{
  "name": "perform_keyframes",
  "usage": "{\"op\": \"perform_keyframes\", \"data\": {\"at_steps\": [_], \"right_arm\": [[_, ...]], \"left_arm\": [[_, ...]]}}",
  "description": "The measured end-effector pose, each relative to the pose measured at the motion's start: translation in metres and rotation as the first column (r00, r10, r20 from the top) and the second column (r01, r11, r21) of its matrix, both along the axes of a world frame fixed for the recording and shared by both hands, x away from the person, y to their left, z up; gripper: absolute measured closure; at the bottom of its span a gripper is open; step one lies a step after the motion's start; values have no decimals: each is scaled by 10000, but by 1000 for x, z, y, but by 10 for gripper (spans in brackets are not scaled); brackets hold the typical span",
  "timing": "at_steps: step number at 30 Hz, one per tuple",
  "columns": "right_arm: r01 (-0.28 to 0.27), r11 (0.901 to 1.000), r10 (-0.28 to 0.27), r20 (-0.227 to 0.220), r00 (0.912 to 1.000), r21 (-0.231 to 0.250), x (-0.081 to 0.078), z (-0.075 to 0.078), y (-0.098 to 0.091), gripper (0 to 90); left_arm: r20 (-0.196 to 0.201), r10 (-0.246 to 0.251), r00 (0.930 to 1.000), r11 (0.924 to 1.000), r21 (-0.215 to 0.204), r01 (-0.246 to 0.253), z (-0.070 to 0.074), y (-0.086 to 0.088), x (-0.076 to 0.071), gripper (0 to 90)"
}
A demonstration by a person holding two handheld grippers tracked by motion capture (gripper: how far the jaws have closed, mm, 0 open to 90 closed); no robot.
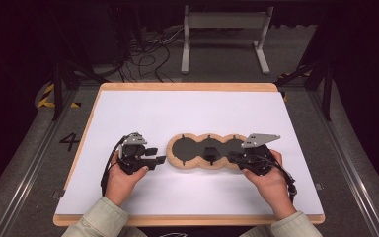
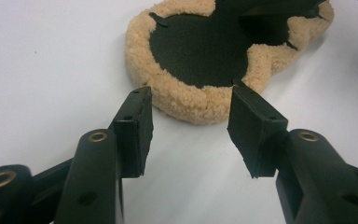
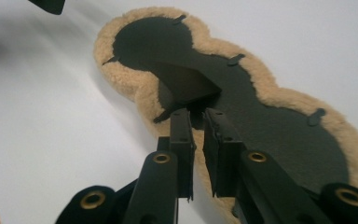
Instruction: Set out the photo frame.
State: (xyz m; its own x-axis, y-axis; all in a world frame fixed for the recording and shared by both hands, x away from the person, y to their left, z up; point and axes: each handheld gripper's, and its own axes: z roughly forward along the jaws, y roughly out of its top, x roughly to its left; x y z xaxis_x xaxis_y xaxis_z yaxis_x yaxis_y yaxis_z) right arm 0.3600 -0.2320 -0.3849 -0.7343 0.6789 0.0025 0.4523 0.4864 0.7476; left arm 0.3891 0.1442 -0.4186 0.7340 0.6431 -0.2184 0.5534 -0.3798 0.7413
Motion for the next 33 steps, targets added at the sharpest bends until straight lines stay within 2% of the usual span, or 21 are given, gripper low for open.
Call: {"op": "perform_keyframes", "data": {"at_steps": [7, 12, 17, 20, 23, 26, 33], "right_arm": [[337, 9994, -337, 1, 9994, 56, -1, 8, -15, 714], [705, 9975, -704, -52, 9975, 113, 0, 11, -27, 660], [980, 9949, -979, -79, 9952, 237, 1, 13, -35, 610], [1272, 9914, -1270, -87, 9919, 296, 3, 16, -42, 564], [1540, 9873, -1536, -135, 9880, 394, 6, 16, -49, 490], [1826, 9812, -1806, -373, 9829, 621, 10, 14, -55, 425], [2375, 9696, -2317, -921, 9684, 589, 25, -1, -62, 332]], "left_arm": [[-87, -2, 10000, 9998, 203, 4, 2, -5, 1, 457], [-242, 108, 9996, 9998, 182, -104, 2, -5, 4, 430], [-202, 120, 9997, 9998, 185, -116, 3, -6, 5, 397], [-187, 191, 9996, 9997, 161, -188, 3, -7, 9, 375], [-509, 239, 9984, 9996, -150, -247, 3, -10, 14, 345], [-755, 280, 9968, 9992, -252, -299, 2, -14, 22, 319], [-1090, 803, 9908, 9961, -278, -838, -4, -21, 34, 257]]}}
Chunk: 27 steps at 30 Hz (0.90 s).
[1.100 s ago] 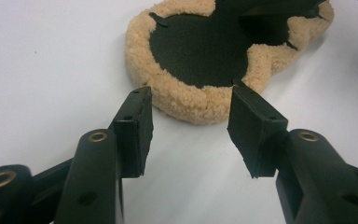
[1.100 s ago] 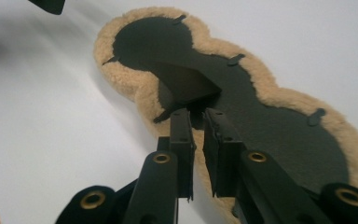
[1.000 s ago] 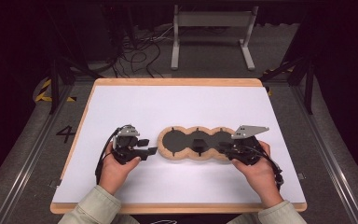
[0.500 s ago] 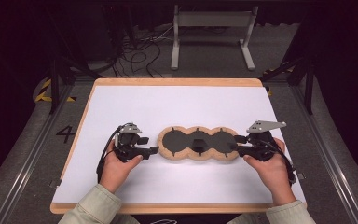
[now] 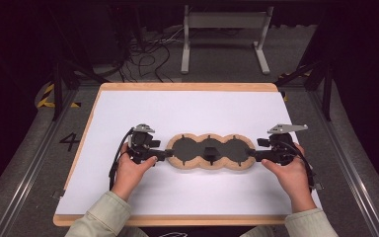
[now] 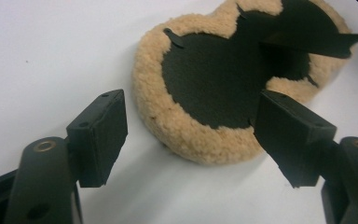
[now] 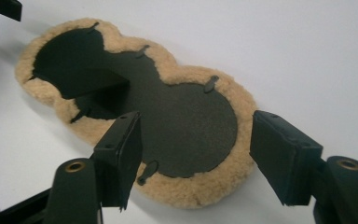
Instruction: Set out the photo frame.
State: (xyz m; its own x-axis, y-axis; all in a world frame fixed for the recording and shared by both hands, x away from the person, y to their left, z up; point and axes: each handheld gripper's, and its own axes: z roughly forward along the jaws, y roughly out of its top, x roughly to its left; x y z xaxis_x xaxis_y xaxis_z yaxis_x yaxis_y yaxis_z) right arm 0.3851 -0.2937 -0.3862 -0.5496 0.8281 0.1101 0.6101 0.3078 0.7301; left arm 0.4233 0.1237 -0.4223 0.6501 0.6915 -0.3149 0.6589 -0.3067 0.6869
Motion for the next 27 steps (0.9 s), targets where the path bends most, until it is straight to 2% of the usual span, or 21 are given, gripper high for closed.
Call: {"op": "perform_keyframes", "data": {"at_steps": [4, 5, 7, 9, 13, 19, 20, 22, 24, 27], "right_arm": [[149, 9999, -150, -254, 9996, -43, 5, -8, -2, 317], [246, 9997, -247, -469, 9986, -36, 9, -14, -4, 300], [301, 9995, -305, -625, 9976, -59, 11, -18, -4, 288], [337, 9994, -339, -818, 9961, -41, 13, -23, -5, 270], [342, 9994, -333, -1245, 9917, 50, 17, -31, -5, 218], [288, 9994, -259, -1506, 9883, 168, 19, -37, -4, 185], [277, 9995, -249, -1540, 9878, 165, 20, -38, -3, 177], [276, 9995, -240, -1769, 9839, 179, 21, -42, -2, 156], [237, 9996, -204, -1958, 9804, 143, 22, -44, -1, 152], [218, 9996, -167, -2242, 9744, 200, 24, -48, 1, 134]], "left_arm": [[-166, 91, 9998, 9998, 157, -89, -5, -2, 6, 227], [-351, 188, 9992, 9996, 208, -181, -9, -5, 7, 220], [-481, 203, 9986, 9996, 226, -192, -12, -6, 9, 205], [-690, 88, 9976, 10000, 53, -85, -14, -6, 10, 181], [-1059, 77, 9944, 9999, 103, -66, -20, -7, 12, 150], [-1426, -129, 9897, 9990, 400, 187, -27, -15, 13, 113], [-1431, -168, 9896, 9985, 488, 240, -28, -17, 13, 108], [-1406, -116, 9900, 9991, 388, 172, -28, -18, 13, 99], [-1583, -152, 9873, 9996, 217, 189, -28, -19, 13, 96], [-1435, -141, 9895, 9994, 283, 184, -29, -22, 13, 92]]}}
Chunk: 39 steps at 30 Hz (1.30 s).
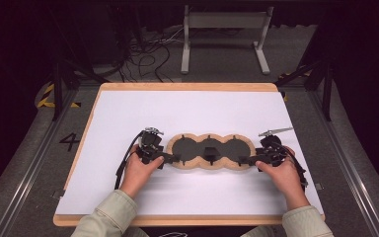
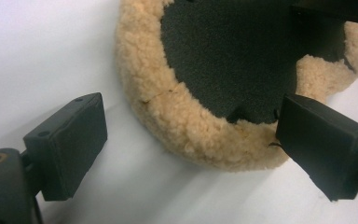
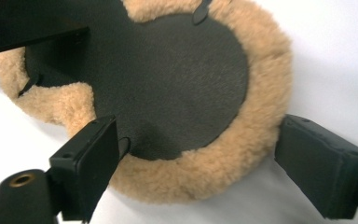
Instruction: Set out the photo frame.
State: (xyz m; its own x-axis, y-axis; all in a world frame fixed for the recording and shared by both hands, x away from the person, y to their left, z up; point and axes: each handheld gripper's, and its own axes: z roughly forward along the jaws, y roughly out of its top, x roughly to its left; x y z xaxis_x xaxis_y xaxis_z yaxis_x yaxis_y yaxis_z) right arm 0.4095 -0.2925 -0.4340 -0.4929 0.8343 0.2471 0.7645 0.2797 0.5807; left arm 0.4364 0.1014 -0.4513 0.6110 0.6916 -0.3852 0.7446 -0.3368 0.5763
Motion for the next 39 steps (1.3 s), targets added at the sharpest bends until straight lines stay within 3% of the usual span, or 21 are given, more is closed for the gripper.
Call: {"op": "perform_keyframes", "data": {"at_steps": [3, 5, 7, 10, 15, 22, 24, 28, 31, 39], "right_arm": [[3, 10000, -3, -142, 9999, 6, 1, -3, 2, 99], [22, 10000, -21, -285, 9996, 61, 1, -3, 2, 96], [20, 9999, -15, -374, 9993, 141, 1, -4, 2, 89], [121, 9999, -117, -361, 9993, 99, 0, -4, 3, 82], [230, 9997, -228, -310, 9993, 41, -1, -5, 6, 73], [425, 9991, -425, -270, 9987, 2, -2, -4, 7, 103], [510, 9987, -509, -281, 9983, 20, -2, -4, 7, 108], [793, 9968, -795, -222, 9966, -73, -3, -4, 9, 122], [834, 9965, -834, -198, 9963, -20, -3, -4, 8, 126], [1341, 9909, -1340, -206, 9908, 62, -5, -3, 9, 164]], "left_arm": [[31, -17, 10000, 9999, 171, 16, 1, -2, -1, 95], [-139, 130, 9998, 9999, 6, -130, 1, -2, -1, 103], [-45, 88, 10000, 9999, 86, -87, 1, -3, -1, 103], [55, -43, 10000, 9998, 216, 42, 1, -9, -2, 103], [-99, -50, 9999, 9999, 102, 52, 1, -13, -3, 103], [-6, 167, 9999, 9995, 269, -167, 2, -15, -4, 111], [-238, 261, 9994, 9996, 111, -259, 2, -16, -4, 114], [-120, 300, 9995, 9989, 350, -296, 4, -15, -4, 135], [-277, 403, 9988, 9990, 204, -397, 4, -15, -5, 153], [20, 442, 9990, 9972, 610, -442, 8, -16, -7, 168]]}}
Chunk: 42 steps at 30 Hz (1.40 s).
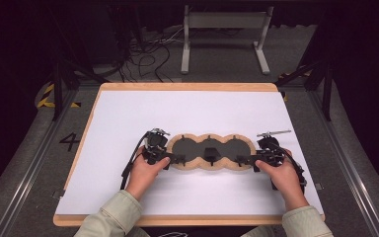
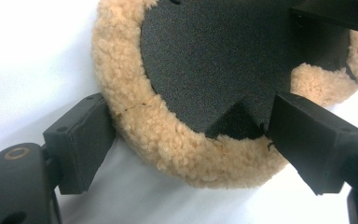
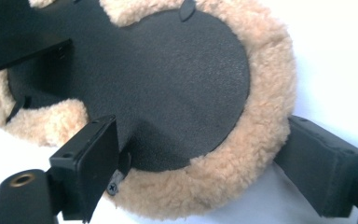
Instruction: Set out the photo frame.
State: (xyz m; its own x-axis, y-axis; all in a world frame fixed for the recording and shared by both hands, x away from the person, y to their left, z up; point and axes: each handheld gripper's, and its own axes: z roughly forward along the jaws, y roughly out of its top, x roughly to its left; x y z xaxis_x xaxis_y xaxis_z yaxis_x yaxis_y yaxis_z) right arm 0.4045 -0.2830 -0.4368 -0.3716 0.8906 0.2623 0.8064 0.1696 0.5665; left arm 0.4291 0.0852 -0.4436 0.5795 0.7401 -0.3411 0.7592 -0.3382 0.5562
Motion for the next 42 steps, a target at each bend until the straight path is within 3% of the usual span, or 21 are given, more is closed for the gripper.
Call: {"op": "perform_keyframes", "data": {"at_steps": [6, 9, 11, 14, 17, 21, 28, 33, 34, 37, 42], "right_arm": [[182, 9998, -180, 159, 9997, -106, -3, 2, 1, 197], [306, 9995, -305, 221, 9993, -33, -5, 8, -4, 342], [256, 9997, -255, 303, 9992, -46, -8, 12, -9, 388], [251, 9995, -243, 406, 9989, -200, -11, 14, -8, 416], [386, 9991, -376, 563, 9977, -172, -14, 19, -12, 511], [445, 9988, -432, 655, 9969, -179, -17, 22, -13, 540], [507, 9983, -481, 877, 9950, -280, -23, 26, -13, 594], [669, 9976, -639, 1228, 9904, -203, -26, 31, -17, 716], [638, 9974, -587, 1351, 9891, -334, -27, 31, -17, 776], [671, 9964, -585, 1510, 9868, -519, -27, 31, -17, 773], [660, 9960, -559, 1586, 9858, -595, -27, 30, -16, 773]], "left_arm": [[285, 125, 9995, 9999, 56, -127, 4, 1, -3, 238], [530, 267, 9982, 9996, -75, -264, 8, 3, -5, 264], [637, 303, 9975, 9995, -84, -298, 10, 3, -6, 287], [814, 333, 9961, 9993, 134, -346, 12, 1, -9, 323], [1084, 429, 9932, 9986, 264, -460, 15, 3, -12, 398], [1298, 514, 9902, 9975, 416, -573, 16, 3, -15, 455], [1396, 837, 9867, 9962, 114, -861, 19, 7, -20, 538], [1574, 876, 9836, 9959, 73, -898, 22, 10, -21, 600], [1619, 925, 9825, 9955, 36, -943, 22, 10, -22, 627], [1748, 1041, 9791, 9944, -5, -1057, 23, 13, -22, 699], [1775, 1114, 9778, 9936, 2, -1133, 24, 13, -23, 714]]}}
